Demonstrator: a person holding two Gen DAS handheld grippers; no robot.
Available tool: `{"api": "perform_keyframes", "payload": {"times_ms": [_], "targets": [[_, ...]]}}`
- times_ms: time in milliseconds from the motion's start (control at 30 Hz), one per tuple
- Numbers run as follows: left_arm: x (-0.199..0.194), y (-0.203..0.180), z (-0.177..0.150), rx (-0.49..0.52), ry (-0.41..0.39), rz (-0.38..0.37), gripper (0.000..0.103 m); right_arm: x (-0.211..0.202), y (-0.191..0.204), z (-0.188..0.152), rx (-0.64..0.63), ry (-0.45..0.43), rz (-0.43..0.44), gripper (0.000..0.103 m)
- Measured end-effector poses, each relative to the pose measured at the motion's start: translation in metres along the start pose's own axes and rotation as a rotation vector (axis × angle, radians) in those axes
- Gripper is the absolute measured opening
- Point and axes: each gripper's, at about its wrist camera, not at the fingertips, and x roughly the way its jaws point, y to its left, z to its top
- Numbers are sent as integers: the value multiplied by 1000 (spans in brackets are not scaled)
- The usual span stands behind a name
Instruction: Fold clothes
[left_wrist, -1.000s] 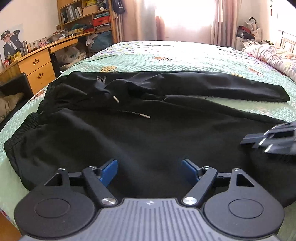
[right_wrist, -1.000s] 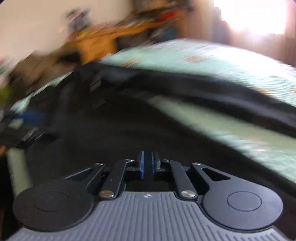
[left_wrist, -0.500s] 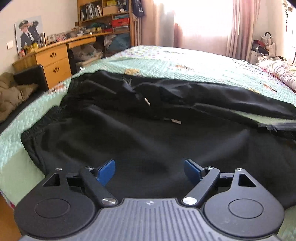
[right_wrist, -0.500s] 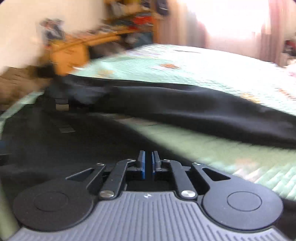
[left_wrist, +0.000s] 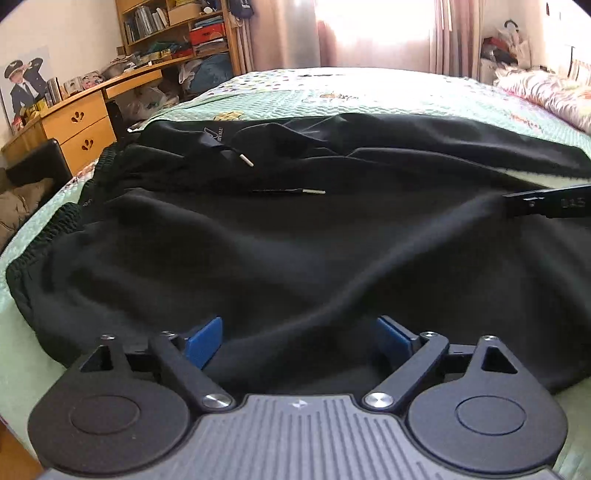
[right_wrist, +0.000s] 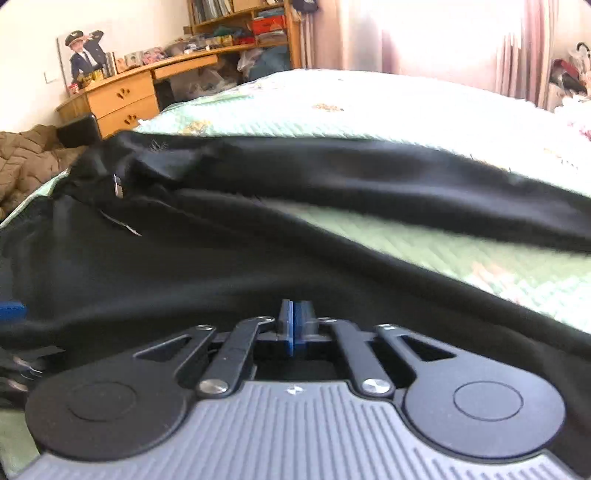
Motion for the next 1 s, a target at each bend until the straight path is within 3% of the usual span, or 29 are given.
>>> {"api": "perform_keyframes", "payload": {"times_ms": [133,167,233,300,433,467,500,700,733,800,900,933,1000], "targets": [[1,-2,-2,17,-7,-18,92,11,46,3,-175,91,284,16],[0,-1,-2,20,-7,-24,92,23,47,1,-213,113,290,16],[-3,2,-4,25,-16,-35,91,47,46,0,-277,152,297,2],[-9,6,-4,17,-32,-50,87,73,21,19,-184,119,254,0],[-36,32,0,-50,-101,-54,85,88,-5,41,-106,35,-37,0],[-43,40,0,-63,-119,-42,86,82,-2,40,-95,29,-39,0],[-50,48,-3,-80,-139,-32,86,77,3,39,-89,27,-30,9],[-65,81,-25,-182,-120,27,87,59,57,16,-179,115,358,15],[-66,86,-29,-206,-109,36,87,60,59,14,-213,131,347,14],[-67,97,-34,-276,-96,60,87,72,48,20,-194,108,254,0],[-64,120,-38,-370,-97,81,87,70,7,31,25,51,62,0],[-62,127,-39,-401,-98,90,87,63,2,29,55,35,15,3],[-57,142,-42,-469,-97,87,87,44,-3,19,81,19,45,19]]}}
